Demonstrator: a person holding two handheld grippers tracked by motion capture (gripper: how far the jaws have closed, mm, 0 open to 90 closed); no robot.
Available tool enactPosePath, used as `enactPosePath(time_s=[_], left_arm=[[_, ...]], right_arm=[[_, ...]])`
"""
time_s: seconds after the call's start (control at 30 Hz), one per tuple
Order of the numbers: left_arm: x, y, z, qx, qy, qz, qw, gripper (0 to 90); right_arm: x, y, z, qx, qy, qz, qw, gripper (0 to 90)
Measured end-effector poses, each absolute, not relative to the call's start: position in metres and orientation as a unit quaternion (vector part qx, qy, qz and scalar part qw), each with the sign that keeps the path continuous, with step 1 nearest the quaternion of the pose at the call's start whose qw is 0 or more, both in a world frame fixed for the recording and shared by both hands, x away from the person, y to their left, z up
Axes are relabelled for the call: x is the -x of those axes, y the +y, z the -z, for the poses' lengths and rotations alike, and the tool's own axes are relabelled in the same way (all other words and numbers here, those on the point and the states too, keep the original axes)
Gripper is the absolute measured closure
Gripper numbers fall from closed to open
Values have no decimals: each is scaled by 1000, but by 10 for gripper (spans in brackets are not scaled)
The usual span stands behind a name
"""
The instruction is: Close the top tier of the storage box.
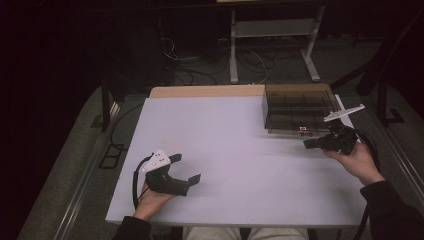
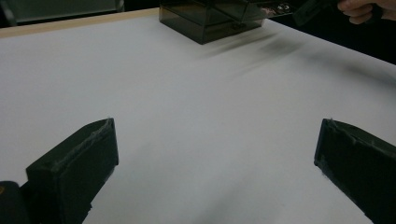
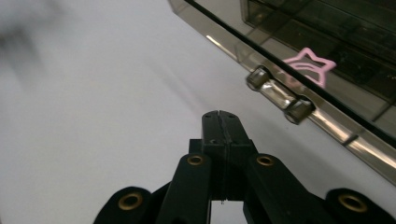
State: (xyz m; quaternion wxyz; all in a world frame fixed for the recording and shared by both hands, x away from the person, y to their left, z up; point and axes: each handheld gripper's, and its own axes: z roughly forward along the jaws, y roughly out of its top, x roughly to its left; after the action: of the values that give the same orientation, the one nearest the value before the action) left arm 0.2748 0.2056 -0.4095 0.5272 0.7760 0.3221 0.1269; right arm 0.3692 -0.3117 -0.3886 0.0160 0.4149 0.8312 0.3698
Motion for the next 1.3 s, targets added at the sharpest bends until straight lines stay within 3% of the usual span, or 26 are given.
enactPosePath(time_s=[1.3], left_arm=[[-275, 205, 410, -776, 323, -127, 526, 0]], right_arm=[[-391, -318, 394, -443, 820, -362, 24, 895]])
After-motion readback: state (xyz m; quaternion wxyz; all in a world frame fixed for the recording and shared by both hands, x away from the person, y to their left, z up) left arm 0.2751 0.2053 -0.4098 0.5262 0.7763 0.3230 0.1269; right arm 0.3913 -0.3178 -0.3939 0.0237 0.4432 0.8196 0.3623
